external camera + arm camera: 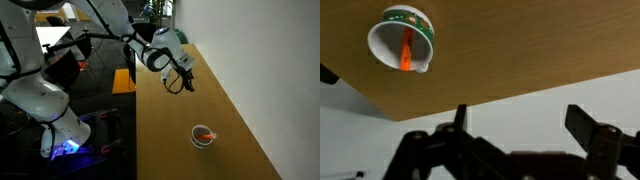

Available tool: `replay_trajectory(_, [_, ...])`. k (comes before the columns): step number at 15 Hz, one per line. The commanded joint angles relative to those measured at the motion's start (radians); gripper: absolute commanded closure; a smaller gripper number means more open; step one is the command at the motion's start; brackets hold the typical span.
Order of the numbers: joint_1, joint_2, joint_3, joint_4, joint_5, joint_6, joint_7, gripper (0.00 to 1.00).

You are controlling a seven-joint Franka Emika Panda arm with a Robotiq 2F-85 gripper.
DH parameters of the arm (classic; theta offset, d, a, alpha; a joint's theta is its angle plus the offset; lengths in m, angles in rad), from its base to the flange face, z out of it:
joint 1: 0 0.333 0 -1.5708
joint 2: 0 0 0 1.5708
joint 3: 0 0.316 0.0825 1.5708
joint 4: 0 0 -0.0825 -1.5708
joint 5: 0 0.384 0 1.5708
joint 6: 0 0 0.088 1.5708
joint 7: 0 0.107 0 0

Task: Put the orange marker in the green/white

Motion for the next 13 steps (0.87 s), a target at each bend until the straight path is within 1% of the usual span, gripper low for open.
replay_trajectory(1, [-0.143, -0.168, 0.191, -0.061, 0.082, -0.127, -0.193, 0.00])
replay_trajectory(2, [-0.171, -0.189, 0.233, -0.062, 0.134, -0.179, -0.253, 0.00])
replay_trajectory(3, [-0.291, -0.214, 0.358, -0.055, 0.119, -0.237, -0.264, 0.00])
replay_trajectory(4, [-0.346, -0.220, 0.422, -0.048, 0.166, -0.291, -0.321, 0.00])
replay_trajectory(5, [-0.421, -0.220, 0.503, -0.033, 0.200, -0.356, -0.360, 0.00])
replay_trajectory(6, [-0.481, -0.214, 0.565, -0.018, 0.230, -0.409, -0.392, 0.00])
replay_trajectory(7, [-0.525, -0.206, 0.606, -0.006, 0.251, -0.453, -0.420, 0.00])
replay_trajectory(8, [-0.538, -0.200, 0.625, -0.023, 0.181, -0.375, -0.336, 0.00])
replay_trajectory(9, [-0.568, -0.201, 0.654, -0.021, 0.185, -0.387, -0.345, 0.00])
replay_trajectory(10, [-0.584, -0.199, 0.669, -0.022, 0.182, -0.386, -0.344, 0.00])
replay_trajectory(13, [-0.591, -0.198, 0.677, -0.022, 0.182, -0.386, -0.343, 0.00])
